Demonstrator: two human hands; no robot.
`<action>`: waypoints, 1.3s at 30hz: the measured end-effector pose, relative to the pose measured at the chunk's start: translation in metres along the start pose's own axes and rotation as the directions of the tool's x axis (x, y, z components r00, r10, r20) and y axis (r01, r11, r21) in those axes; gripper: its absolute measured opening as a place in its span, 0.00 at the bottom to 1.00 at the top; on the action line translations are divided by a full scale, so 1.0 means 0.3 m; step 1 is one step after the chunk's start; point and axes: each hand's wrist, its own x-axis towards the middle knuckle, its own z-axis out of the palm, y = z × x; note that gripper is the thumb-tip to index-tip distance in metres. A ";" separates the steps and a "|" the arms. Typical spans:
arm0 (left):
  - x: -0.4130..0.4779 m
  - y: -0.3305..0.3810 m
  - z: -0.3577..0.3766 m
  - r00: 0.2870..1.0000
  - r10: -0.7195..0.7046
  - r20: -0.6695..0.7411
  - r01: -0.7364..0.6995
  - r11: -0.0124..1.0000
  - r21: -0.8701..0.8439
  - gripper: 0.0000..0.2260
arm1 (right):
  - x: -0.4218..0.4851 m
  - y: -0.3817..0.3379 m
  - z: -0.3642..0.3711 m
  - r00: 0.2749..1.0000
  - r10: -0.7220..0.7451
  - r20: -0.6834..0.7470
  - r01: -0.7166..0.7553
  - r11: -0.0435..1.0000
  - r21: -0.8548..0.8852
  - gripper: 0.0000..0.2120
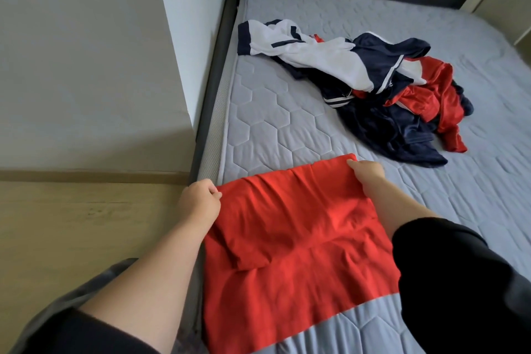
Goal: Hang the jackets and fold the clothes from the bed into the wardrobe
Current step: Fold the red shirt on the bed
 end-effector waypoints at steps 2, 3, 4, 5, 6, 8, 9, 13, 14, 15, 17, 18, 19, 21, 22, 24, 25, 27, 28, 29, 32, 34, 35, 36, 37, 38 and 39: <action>0.003 -0.012 -0.005 1.000 -0.023 -0.008 0.023 1.000 -0.009 0.04 | 0.009 0.004 -0.013 0.999 -0.011 -0.050 0.013 0.999 0.040 0.13; 0.005 -0.019 -0.005 0.999 -0.034 -0.008 0.034 0.999 0.007 0.04 | 0.013 0.007 -0.019 0.997 -0.007 -0.074 0.012 0.998 0.057 0.14; 0.009 -0.025 -0.003 0.999 -0.051 -0.011 0.051 0.998 0.029 0.05 | 0.017 0.012 -0.023 0.996 0.004 -0.085 0.002 0.998 0.068 0.15; 0.013 -0.030 -0.001 0.997 -0.068 -0.025 0.069 0.997 0.039 0.06 | 0.020 0.017 -0.024 0.997 0.023 -0.079 -0.017 0.997 0.079 0.15; 0.018 -0.031 0.000 0.995 -0.089 -0.039 0.090 0.995 0.032 0.09 | 0.021 0.021 -0.024 0.997 0.045 -0.058 -0.039 0.995 0.093 0.14; 0.021 -0.014 -0.005 0.990 -0.135 -0.037 0.134 0.991 -0.012 0.16 | 0.024 0.021 -0.019 0.996 0.089 -0.015 -0.087 0.987 0.137 0.13; 0.021 -0.004 -0.005 0.989 -0.150 -0.016 0.149 0.989 -0.019 0.20 | 0.027 0.019 -0.016 0.995 0.102 -0.003 -0.100 0.982 0.161 0.15; 0.020 0.015 0.016 0.989 -0.054 0.137 0.049 0.998 0.041 0.19 | 0.043 0.010 -0.001 0.998 0.058 0.008 -0.058 0.984 0.168 0.17; 0.023 0.013 0.021 0.986 -0.044 0.160 0.038 0.999 0.039 0.15 | 0.047 0.010 0.006 0.999 0.039 0.008 -0.040 0.988 0.150 0.17; 0.025 0.012 0.021 0.985 -0.045 0.164 0.041 0.999 0.027 0.13 | 0.051 0.009 0.014 1.000 0.019 0.006 -0.020 0.991 0.130 0.18; 0.032 0.001 0.017 0.991 -0.048 0.128 0.051 0.999 -0.020 0.12 | 0.056 0.003 0.017 1.000 -0.002 -0.007 0.003 0.996 0.087 0.17; 0.037 -0.007 0.013 0.993 -0.055 0.107 0.060 0.997 -0.045 0.12 | 0.058 0.000 0.009 1.000 -0.005 -0.025 0.006 0.998 0.057 0.17; 0.042 -0.015 0.006 0.993 -0.072 0.091 0.078 0.995 -0.064 0.12 | 0.063 0.001 -0.004 0.998 -0.008 -0.060 0.009 1.000 0.016 0.17; 0.057 -0.029 -0.014 0.992 -0.110 0.065 0.113 0.992 -0.059 0.12 | 0.075 0.013 -0.039 0.989 -0.013 -0.150 0.005 0.998 -0.058 0.19; 0.061 -0.036 -0.024 0.991 -0.122 0.062 0.124 0.992 -0.033 0.11 | 0.073 0.020 -0.053 0.985 -0.008 -0.173 -0.005 0.997 -0.075 0.20; 0.048 -0.032 -0.036 0.988 -0.135 0.068 0.131 0.989 0.061 0.09 | 0.058 0.028 -0.060 0.990 -0.019 -0.140 0.000 0.991 -0.136 0.20; 0.036 -0.018 -0.038 0.992 -0.116 0.047 0.109 0.985 0.137 0.07 | 0.045 0.026 -0.054 0.993 -0.043 -0.113 0.023 0.983 -0.180 0.21; 0.008 0.018 -0.035 0.993 0.081 -0.083 -0.054 0.958 0.283 0.05 | 0.005 0.007 -0.030 0.978 -0.159 -0.138 0.124 0.964 -0.237 0.18; -0.007 0.044 -0.027 0.957 0.250 -0.147 -0.192 0.926 0.325 0.05 | -0.026 -0.004 -0.017 0.950 -0.253 -0.184 0.200 0.943 -0.265 0.17; -0.025 0.072 -0.013 0.894 0.415 -0.171 -0.341 0.875 0.345 0.07 | -0.060 -0.011 -0.002 0.898 -0.377 -0.225 0.301 0.902 -0.310 0.17; -0.091 0.152 0.069 0.763 0.646 0.004 -0.604 0.711 0.360 0.22 | -0.196 -0.019 0.066 0.671 -0.729 -0.139 0.614 0.650 -0.448 0.19; -0.146 0.160 0.145 0.786 0.589 0.187 -0.610 0.692 0.385 0.28 | -0.280 -0.007 0.122 0.566 -0.822 0.065 0.761 0.490 -0.426 0.20; -0.165 0.144 0.178 0.799 0.548 0.246 -0.599 0.695 0.397 0.30 | -0.305 0.009 0.144 0.523 -0.829 0.199 0.814 0.416 -0.407 0.21; -0.173 0.119 0.200 0.811 0.514 0.278 -0.584 0.700 0.410 0.31 | -0.317 0.033 0.156 0.482 -0.806 0.344 0.849 0.332 -0.411 0.23; -0.172 0.094 0.209 0.823 0.487 0.293 -0.568 0.708 0.420 0.31 | -0.311 0.065 0.159 0.451 -0.761 0.467 0.865 0.243 -0.440 0.24; -0.165 0.068 0.208 0.834 0.464 0.300 -0.552 0.718 0.425 0.32 | -0.290 0.102 0.150 0.453 -0.709 0.541 0.857 0.179 -0.483 0.25; -0.156 0.046 0.202 0.845 0.442 0.301 -0.534 0.730 0.427 0.32 | -0.264 0.136 0.134 0.495 -0.674 0.548 0.827 0.172 -0.536 0.25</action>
